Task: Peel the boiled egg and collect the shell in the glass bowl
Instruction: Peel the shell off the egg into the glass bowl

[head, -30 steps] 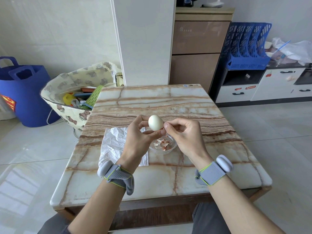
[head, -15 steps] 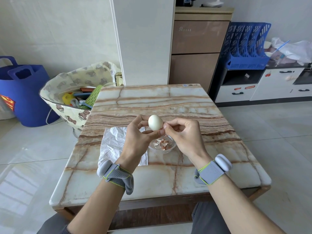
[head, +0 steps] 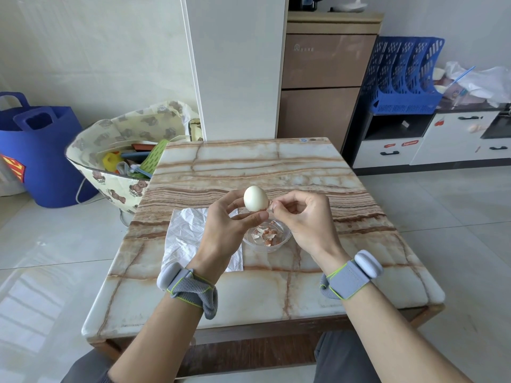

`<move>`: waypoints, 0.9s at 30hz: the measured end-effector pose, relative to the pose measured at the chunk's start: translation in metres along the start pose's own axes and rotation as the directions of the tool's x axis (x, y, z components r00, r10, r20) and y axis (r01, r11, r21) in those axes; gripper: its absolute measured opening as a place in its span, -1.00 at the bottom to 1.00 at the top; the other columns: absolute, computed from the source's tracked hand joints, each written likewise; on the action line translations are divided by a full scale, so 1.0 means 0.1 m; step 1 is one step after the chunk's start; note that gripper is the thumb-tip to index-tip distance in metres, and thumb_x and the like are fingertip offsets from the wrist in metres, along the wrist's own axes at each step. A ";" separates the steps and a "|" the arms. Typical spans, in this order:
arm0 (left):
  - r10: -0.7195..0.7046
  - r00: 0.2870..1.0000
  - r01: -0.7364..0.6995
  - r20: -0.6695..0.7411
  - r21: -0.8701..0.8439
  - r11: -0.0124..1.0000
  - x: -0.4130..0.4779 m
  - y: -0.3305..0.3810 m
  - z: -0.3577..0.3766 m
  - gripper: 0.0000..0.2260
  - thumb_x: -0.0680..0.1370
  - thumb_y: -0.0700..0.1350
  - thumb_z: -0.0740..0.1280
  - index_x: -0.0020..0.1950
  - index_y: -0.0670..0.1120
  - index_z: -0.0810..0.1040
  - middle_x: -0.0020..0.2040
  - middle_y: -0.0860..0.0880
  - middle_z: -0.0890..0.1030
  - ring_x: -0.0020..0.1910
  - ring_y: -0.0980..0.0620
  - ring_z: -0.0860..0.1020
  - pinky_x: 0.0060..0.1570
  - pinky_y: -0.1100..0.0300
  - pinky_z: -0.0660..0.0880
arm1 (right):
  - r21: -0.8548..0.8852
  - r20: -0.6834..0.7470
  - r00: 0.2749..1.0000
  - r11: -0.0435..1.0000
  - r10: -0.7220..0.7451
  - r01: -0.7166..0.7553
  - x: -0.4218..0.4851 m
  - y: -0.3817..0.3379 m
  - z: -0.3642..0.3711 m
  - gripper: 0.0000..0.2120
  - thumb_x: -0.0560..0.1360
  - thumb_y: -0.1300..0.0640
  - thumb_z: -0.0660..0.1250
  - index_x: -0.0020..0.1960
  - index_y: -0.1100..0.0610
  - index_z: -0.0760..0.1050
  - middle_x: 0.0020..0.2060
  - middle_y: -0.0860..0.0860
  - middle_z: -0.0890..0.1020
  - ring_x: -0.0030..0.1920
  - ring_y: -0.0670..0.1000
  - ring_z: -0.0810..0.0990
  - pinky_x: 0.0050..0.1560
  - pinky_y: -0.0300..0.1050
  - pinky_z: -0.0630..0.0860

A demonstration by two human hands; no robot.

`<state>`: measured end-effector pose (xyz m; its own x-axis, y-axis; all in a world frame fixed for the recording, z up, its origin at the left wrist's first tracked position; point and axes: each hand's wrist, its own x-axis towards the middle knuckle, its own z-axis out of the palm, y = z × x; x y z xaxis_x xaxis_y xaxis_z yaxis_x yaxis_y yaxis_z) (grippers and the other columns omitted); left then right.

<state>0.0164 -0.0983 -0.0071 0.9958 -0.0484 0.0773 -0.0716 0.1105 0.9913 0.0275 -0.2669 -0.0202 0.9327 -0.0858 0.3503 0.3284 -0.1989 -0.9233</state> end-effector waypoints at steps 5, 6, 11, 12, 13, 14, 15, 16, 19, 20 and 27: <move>-0.006 1.000 0.005 0.013 0.035 0.999 -0.01 -0.02 -0.02 -0.61 0.45 -0.34 0.54 0.26 -0.22 0.62 0.13 -0.20 0.70 -0.11 0.02 0.73 0.11 0.10 0.64 | -0.023 -0.043 0.999 1.000 0.011 -0.012 0.01 0.04 -0.01 -0.89 0.45 0.23 0.51 -0.23 0.08 0.69 -0.31 -0.07 0.74 -0.30 -0.14 0.65 -0.18 -0.22 0.57; -0.003 1.000 0.002 0.017 0.042 0.999 -0.01 -0.02 -0.02 -0.62 0.46 -0.34 0.54 0.27 -0.23 0.62 0.13 -0.21 0.70 -0.12 0.04 0.73 0.10 0.13 0.64 | -0.029 -0.050 0.999 0.999 0.012 -0.013 0.01 0.04 -0.02 -0.87 0.47 0.26 0.50 -0.22 0.08 0.69 -0.32 -0.08 0.73 -0.30 -0.14 0.64 -0.18 -0.22 0.56; -0.012 0.999 0.010 0.035 0.059 0.998 0.00 -0.02 -0.04 -0.64 0.49 -0.34 0.51 0.29 -0.26 0.60 0.19 -0.25 0.67 -0.06 0.08 0.71 0.16 0.11 0.64 | -0.017 -0.099 0.995 1.000 0.012 -0.013 0.01 0.06 -0.02 -0.88 0.49 0.25 0.50 -0.21 0.09 0.69 -0.30 -0.02 0.73 -0.29 -0.12 0.62 -0.17 -0.19 0.57; -0.017 0.999 0.015 0.041 0.059 0.998 0.00 -0.02 -0.04 -0.64 0.50 -0.34 0.50 0.29 -0.26 0.60 0.19 -0.25 0.67 -0.05 0.06 0.71 0.18 0.08 0.63 | -0.016 -0.107 0.994 1.000 0.012 -0.014 0.01 0.06 -0.03 -0.88 0.49 0.24 0.49 -0.21 0.09 0.69 -0.30 -0.02 0.73 -0.29 -0.12 0.62 -0.18 -0.19 0.57; -0.022 0.999 0.019 0.047 0.059 0.998 -0.01 -0.02 -0.04 -0.65 0.50 -0.34 0.50 0.28 -0.25 0.61 0.19 -0.24 0.67 -0.05 0.04 0.71 0.20 0.05 0.63 | -0.017 -0.113 0.994 1.000 0.012 -0.014 0.02 0.06 -0.03 -0.88 0.49 0.24 0.49 -0.21 0.09 0.69 -0.31 -0.04 0.73 -0.30 -0.13 0.61 -0.18 -0.20 0.56; -0.026 0.998 0.023 0.052 0.060 0.998 -0.01 -0.02 -0.03 -0.66 0.51 -0.34 0.50 0.27 -0.25 0.61 0.19 -0.23 0.68 -0.04 0.03 0.72 0.21 0.03 0.62 | -0.019 -0.118 0.993 1.000 0.012 -0.014 0.02 0.06 -0.04 -0.87 0.49 0.23 0.48 -0.21 0.08 0.69 -0.32 -0.06 0.72 -0.30 -0.14 0.61 -0.19 -0.22 0.55; -0.029 0.998 0.026 0.053 0.061 0.998 -0.02 -0.02 -0.04 -0.67 0.51 -0.33 0.50 0.27 -0.24 0.61 0.18 -0.23 0.68 -0.04 0.02 0.72 0.23 0.01 0.62 | -0.020 -0.122 0.992 1.000 0.011 -0.013 0.01 0.06 -0.04 -0.86 0.49 0.23 0.48 -0.22 0.06 0.68 -0.33 -0.09 0.71 -0.31 -0.15 0.60 -0.20 -0.24 0.54; -0.034 0.998 0.030 0.055 0.062 0.998 -0.02 -0.02 -0.04 -0.68 0.52 -0.33 0.49 0.27 -0.24 0.61 0.18 -0.22 0.68 -0.03 0.02 0.72 0.24 -0.01 0.61 | -0.019 -0.128 0.992 1.000 0.010 -0.012 0.01 0.06 -0.04 -0.85 0.49 0.22 0.47 -0.23 0.04 0.67 -0.35 -0.11 0.70 -0.32 -0.15 0.60 -0.20 -0.25 0.54; -0.043 0.998 0.040 0.054 0.062 0.997 -0.03 -0.01 -0.03 -0.69 0.52 -0.32 0.49 0.26 -0.25 0.61 0.18 -0.22 0.68 -0.01 0.00 0.71 0.28 -0.05 0.59 | -0.014 -0.137 0.991 1.000 0.008 -0.010 0.00 0.06 -0.05 -0.86 0.49 0.22 0.47 -0.23 0.05 0.67 -0.36 -0.11 0.69 -0.33 -0.13 0.60 -0.21 -0.23 0.54; -0.044 0.998 0.040 0.050 0.070 0.997 -0.03 0.00 -0.03 -0.70 0.53 -0.32 0.49 0.25 -0.26 0.61 0.19 -0.23 0.68 -0.01 -0.01 0.71 0.29 -0.06 0.58 | -0.015 -0.136 0.991 1.000 0.008 -0.010 0.01 0.06 -0.05 -0.87 0.49 0.22 0.47 -0.22 0.07 0.68 -0.36 -0.10 0.69 -0.32 -0.12 0.60 -0.20 -0.22 0.54; -0.034 0.999 0.031 0.040 0.093 0.995 -0.03 0.02 -0.03 -0.72 0.53 -0.30 0.49 0.23 -0.25 0.63 0.18 -0.21 0.69 0.03 0.00 0.72 0.25 0.05 0.60 | -0.028 -0.112 0.994 1.000 0.000 -0.004 0.00 0.10 -0.05 -0.88 0.47 0.22 0.49 -0.22 0.06 0.70 -0.33 -0.10 0.71 -0.31 -0.16 0.61 -0.20 -0.25 0.53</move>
<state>0.0131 -0.0950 -0.0058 0.9946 -0.0922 0.0474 -0.0461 0.0164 0.9988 0.0303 -0.2740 -0.0283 0.9104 -0.1942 0.3653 0.3208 -0.2260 -0.9198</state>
